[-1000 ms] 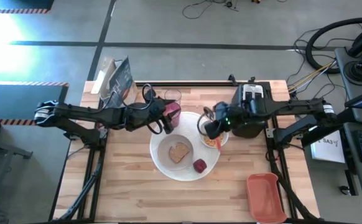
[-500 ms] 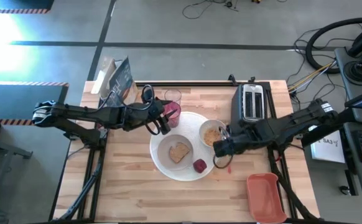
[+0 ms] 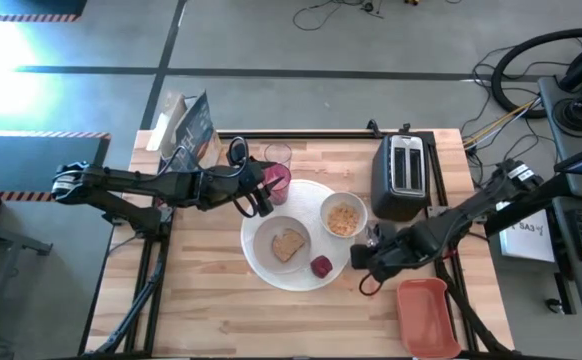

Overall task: Arrange a breakfast setting
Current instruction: Put the orange spoon to the right side of the white placemat

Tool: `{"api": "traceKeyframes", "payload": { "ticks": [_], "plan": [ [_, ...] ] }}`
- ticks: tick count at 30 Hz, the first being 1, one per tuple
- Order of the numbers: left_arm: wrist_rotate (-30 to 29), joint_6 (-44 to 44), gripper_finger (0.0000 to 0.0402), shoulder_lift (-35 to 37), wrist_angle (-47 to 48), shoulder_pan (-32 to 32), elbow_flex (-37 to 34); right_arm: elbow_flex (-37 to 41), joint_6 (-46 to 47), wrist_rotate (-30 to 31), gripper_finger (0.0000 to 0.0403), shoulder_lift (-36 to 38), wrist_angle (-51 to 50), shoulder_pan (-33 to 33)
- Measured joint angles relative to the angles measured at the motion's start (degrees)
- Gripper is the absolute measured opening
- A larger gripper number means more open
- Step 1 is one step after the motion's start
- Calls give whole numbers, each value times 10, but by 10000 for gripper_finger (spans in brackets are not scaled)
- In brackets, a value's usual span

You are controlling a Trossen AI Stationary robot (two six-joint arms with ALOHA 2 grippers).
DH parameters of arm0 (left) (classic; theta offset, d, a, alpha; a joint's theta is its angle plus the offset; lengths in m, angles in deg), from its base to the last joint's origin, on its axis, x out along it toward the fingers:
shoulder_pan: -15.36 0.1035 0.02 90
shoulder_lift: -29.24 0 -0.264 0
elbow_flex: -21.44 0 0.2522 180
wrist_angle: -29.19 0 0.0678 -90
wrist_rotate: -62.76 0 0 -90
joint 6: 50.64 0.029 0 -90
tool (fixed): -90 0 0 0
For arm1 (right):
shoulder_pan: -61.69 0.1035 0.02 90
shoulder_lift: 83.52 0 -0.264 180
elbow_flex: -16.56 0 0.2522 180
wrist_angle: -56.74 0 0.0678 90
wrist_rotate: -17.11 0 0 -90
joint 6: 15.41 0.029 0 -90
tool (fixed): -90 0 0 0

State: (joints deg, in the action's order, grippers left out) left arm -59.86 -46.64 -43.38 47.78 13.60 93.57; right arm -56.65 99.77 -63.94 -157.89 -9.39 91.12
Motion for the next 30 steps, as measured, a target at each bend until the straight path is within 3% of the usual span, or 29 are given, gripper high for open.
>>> {"api": "traceKeyframes", "payload": {
  "ticks": [8, 16, 25, 30],
  "plan": [
    [0, 15, 176, 2, 1, 0, 0, 105, 8, -9, 8, 0, 153, 0],
    [0, 15, 176, 3, 0, 0, 0, 170, 18, -19, 8, 1, 212, -1],
    [0, 15, 176, 3, 0, 0, 0, 240, 19, -13, 8, 1, 348, -1],
    [0, 15, 176, 3, -1, 0, 0, 253, 22, -8, 8, 0, 353, -6]
  ]
}}
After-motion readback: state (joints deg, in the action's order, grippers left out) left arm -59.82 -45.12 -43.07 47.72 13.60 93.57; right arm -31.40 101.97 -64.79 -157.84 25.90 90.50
